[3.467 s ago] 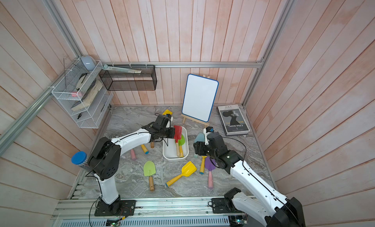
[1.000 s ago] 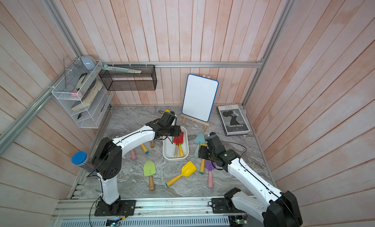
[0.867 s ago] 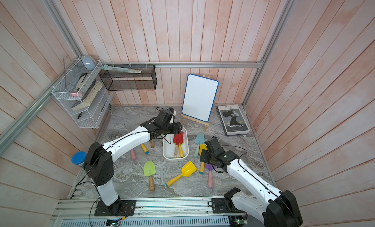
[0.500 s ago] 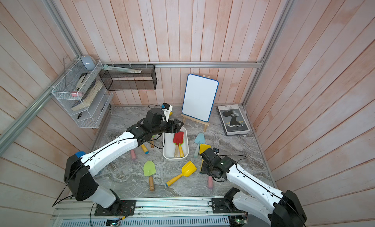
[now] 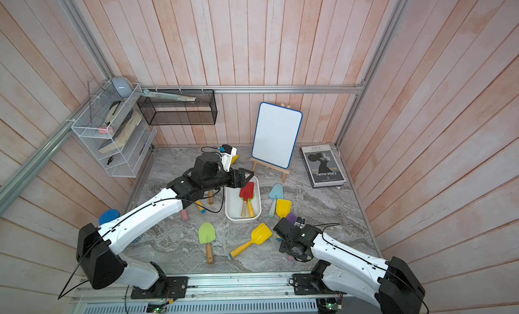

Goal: Put the shovel into the storage box
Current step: Pick up the shovel from the center of the board.

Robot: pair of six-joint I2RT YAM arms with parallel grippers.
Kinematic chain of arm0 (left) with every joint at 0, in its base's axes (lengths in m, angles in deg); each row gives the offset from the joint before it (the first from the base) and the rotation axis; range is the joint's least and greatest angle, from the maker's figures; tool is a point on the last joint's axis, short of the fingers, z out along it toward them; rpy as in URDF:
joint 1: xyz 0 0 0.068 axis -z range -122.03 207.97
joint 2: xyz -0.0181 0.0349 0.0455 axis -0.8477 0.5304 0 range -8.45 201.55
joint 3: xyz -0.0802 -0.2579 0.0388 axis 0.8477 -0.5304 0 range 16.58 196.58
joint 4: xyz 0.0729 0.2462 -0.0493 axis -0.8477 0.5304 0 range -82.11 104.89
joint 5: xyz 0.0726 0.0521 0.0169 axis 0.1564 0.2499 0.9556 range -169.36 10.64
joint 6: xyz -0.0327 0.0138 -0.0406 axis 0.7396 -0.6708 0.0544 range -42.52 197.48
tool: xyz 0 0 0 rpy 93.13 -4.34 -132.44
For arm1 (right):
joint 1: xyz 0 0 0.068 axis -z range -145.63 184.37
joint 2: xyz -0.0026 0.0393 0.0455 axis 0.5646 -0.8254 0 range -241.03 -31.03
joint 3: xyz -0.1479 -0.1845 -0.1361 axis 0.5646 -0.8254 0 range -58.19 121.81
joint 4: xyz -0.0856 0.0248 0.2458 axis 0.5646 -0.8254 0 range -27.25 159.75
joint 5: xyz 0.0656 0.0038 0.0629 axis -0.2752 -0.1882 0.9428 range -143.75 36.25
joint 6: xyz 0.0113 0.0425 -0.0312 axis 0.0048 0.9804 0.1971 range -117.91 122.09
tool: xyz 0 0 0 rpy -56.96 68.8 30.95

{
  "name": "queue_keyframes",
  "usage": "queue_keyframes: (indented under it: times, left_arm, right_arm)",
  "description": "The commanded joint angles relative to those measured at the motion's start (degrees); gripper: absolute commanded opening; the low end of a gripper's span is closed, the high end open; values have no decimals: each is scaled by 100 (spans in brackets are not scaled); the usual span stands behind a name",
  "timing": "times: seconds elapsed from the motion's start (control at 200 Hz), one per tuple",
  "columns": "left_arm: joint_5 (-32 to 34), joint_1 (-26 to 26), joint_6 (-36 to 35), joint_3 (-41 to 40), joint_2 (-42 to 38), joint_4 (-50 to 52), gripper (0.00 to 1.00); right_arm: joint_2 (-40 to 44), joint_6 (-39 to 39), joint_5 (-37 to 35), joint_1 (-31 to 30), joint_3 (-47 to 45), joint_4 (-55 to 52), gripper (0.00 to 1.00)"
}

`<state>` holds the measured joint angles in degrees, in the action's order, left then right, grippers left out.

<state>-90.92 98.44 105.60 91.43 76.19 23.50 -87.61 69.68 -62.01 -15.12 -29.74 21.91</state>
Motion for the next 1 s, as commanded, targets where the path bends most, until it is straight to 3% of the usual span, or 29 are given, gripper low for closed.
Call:
queue_keyframes:
  times: [0.0, 0.27, 0.465, 0.525, 0.785, 0.995]
  left_arm:
    - [-71, 25, 19, -76, -151, -120, 83]
    - [-92, 22, 53, -85, -133, -121, 83]
    - [-132, 31, 89, -67, -103, -126, 83]
    - [-156, 53, 99, -57, -67, -140, 83]
    - [-453, 75, 166, -49, 259, -300, 83]
    - [-830, 81, 264, 29, 668, -534, 83]
  right_arm:
    - [-5, 189, -159, -51, -140, -45, 56]
    - [0, 211, -150, -54, -356, 237, 42]
    - [39, 235, -261, -55, -288, 140, 14]
    - [119, 301, -344, -53, -234, 18, 0]
    - [613, 304, -921, -51, 433, -635, 0]
    - [849, -1082, -778, -54, 1044, 75, 0]
